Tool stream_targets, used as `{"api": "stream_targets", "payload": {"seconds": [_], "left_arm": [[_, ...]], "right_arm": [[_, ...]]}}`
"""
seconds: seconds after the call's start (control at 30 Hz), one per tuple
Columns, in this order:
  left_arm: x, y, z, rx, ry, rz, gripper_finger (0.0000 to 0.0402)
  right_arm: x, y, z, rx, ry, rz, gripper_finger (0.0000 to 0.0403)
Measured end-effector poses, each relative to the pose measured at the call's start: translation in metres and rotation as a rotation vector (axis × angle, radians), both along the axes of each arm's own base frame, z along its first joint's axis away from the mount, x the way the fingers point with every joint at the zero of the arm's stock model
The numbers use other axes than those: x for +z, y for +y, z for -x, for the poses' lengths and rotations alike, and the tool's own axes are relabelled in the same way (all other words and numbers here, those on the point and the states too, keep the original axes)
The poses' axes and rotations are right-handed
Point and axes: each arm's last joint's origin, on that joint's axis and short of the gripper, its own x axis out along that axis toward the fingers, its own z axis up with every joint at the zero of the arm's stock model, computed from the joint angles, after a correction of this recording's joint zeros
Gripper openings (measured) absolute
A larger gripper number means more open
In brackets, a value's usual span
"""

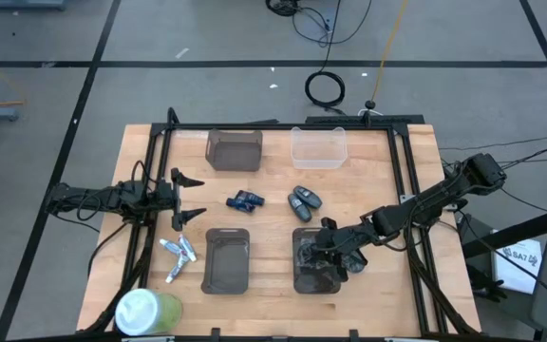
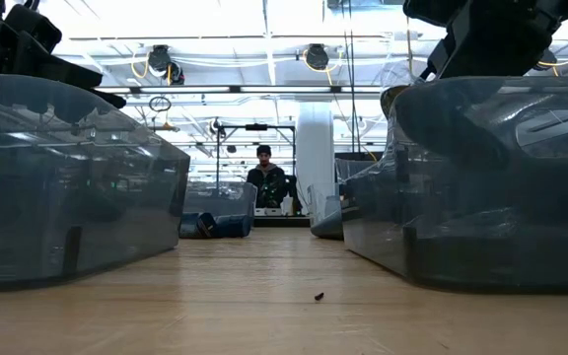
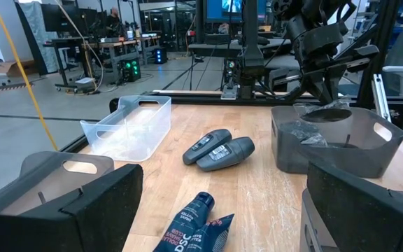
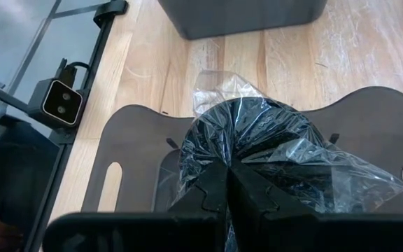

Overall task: Pick & Place Travel size toiletries
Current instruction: Put the right black hairbrush into the bottom right black bin

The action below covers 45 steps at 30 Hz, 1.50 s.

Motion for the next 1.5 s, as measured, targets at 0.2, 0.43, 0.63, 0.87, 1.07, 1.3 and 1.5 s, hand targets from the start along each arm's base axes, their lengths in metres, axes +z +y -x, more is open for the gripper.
{"api": "stream_targets", "payload": {"seconds": [0.2, 0.43, 0.63, 0.87, 1.07, 1.3, 1.5], "left_arm": [[0.0000, 0.0000, 0.0000, 0.000, 0.000, 0.000, 0.0395], [-0.0001, 0.0000, 0.0000, 0.000, 0.001, 0.000, 0.0395], [0.0000, 0.0000, 0.0000, 0.000, 0.000, 0.000, 0.0395], [0.0000, 0.0000, 0.0000, 0.000, 0.000, 0.000, 0.0395], [0.0000, 0.0000, 0.0000, 0.000, 0.000, 0.000, 0.0395], [0.0000, 0.0000, 0.0000, 0.000, 0.000, 0.000, 0.0395], [0.0000, 0.0000, 0.0000, 0.000, 0.000, 0.000, 0.0395]], "right_arm": [[-0.0010, -0.0003, 0.0008, -0.032, 0.026, -0.030, 0.0000], [-0.0021, -0.0007, 0.0017, -0.033, 0.040, -0.024, 0.0000], [-0.0021, -0.0007, 0.0017, -0.033, 0.040, -0.024, 0.0000], [-0.0021, -0.0007, 0.0017, -0.032, 0.040, -0.024, 0.0000], [-0.0021, -0.0007, 0.0017, -0.032, 0.040, -0.023, 0.0000], [-0.0021, -0.0007, 0.0017, -0.032, 0.040, -0.024, 0.0000], [-0.0016, -0.0005, 0.0013, -0.037, 0.037, -0.033, 0.0027]]}}
